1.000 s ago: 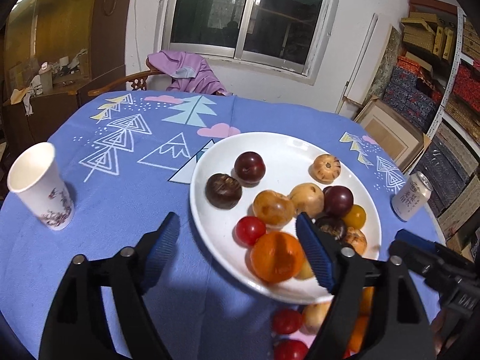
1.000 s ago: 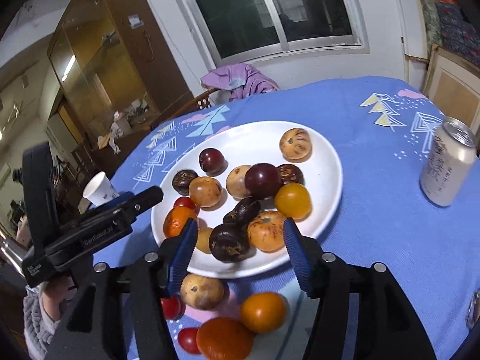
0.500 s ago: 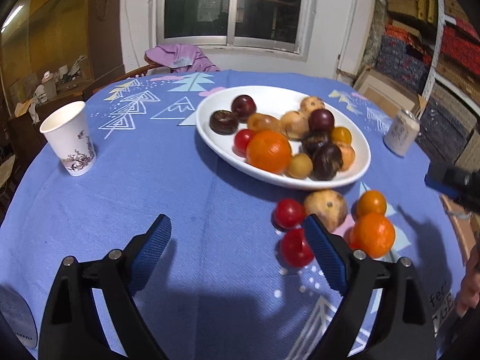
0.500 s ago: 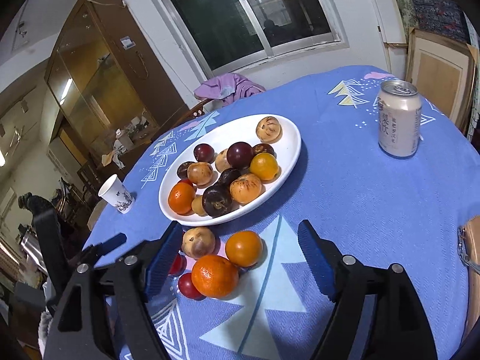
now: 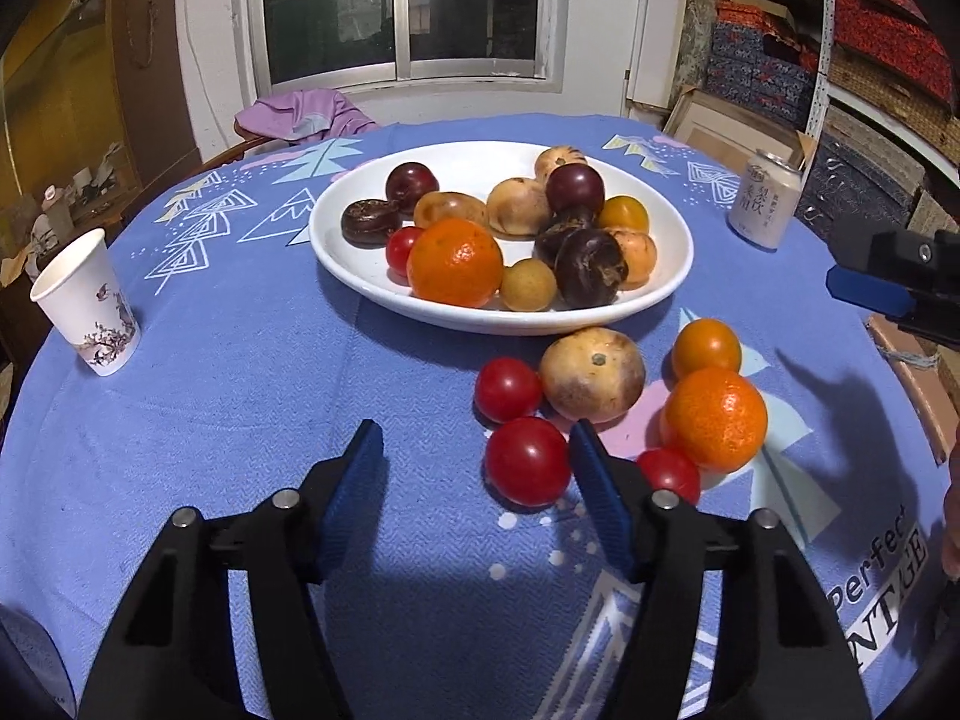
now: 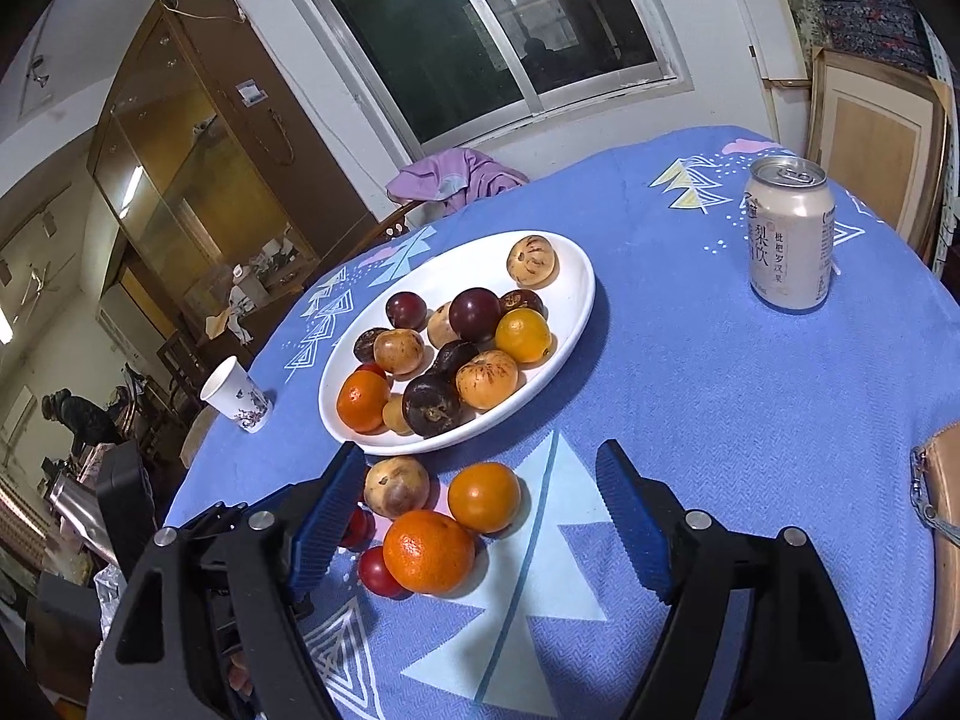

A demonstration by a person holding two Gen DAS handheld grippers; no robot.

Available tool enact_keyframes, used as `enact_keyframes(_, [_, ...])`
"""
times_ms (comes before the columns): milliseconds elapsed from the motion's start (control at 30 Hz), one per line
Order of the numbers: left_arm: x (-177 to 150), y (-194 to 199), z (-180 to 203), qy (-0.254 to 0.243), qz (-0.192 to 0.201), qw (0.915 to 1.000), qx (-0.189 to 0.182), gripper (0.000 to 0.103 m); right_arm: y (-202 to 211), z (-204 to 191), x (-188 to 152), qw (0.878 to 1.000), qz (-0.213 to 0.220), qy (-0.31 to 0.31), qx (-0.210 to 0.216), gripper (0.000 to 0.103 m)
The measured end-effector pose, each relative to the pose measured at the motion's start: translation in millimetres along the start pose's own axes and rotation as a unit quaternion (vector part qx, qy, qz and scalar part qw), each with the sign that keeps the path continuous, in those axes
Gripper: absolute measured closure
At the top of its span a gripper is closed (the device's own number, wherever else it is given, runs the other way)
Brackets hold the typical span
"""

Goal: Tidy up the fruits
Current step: 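Grasp the red tomato with the left tool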

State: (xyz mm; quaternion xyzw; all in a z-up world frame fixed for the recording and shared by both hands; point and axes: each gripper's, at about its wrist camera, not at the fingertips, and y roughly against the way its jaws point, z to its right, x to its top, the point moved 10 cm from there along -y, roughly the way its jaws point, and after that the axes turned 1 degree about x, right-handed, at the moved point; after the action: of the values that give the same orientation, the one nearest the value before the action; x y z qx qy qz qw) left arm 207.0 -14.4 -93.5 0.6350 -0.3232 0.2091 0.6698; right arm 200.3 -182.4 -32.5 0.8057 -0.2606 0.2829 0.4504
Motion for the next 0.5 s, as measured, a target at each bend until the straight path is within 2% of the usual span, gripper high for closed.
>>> enact_keyframes(67, [-0.3,-1.1,4.7,-0.007,-0.003,1.0,-0.003,0.041,-0.8,0.3,-0.4,1.0,-0.001,-0.001,-0.001,0.023])
enact_keyframes(167, [-1.9,-2.3,15.8,-0.016,-0.008,0.9994,-0.029,0.047,-1.9,-0.2,-0.8,1.0,-0.003,0.0,-0.001,0.023])
enact_keyframes(233, [-3.3,-4.8,22.6,-0.024,-0.014,0.9989,-0.038,0.061,-1.8,-1.8,-1.3,1.0,-0.004,0.003,0.0,0.023])
enact_keyframes(267, [-3.9,-6.2,24.0,-0.026,-0.017,0.9987,-0.04,0.061,-1.8,-3.0,-1.5,1.0,-0.004,0.005,0.001,0.023])
enact_keyframes(333, [-4.5,-9.1,22.5,-0.019,-0.022,0.9986,-0.044,0.072,-1.8,-5.1,-2.1,1.0,-0.004,0.01,0.002,0.023])
enact_keyframes(500, [-4.0,-11.6,19.6,-0.004,-0.024,0.9981,-0.057,0.073,-3.2,-10.4,-5.3,1.0,-0.008,0.021,0.003,0.023])
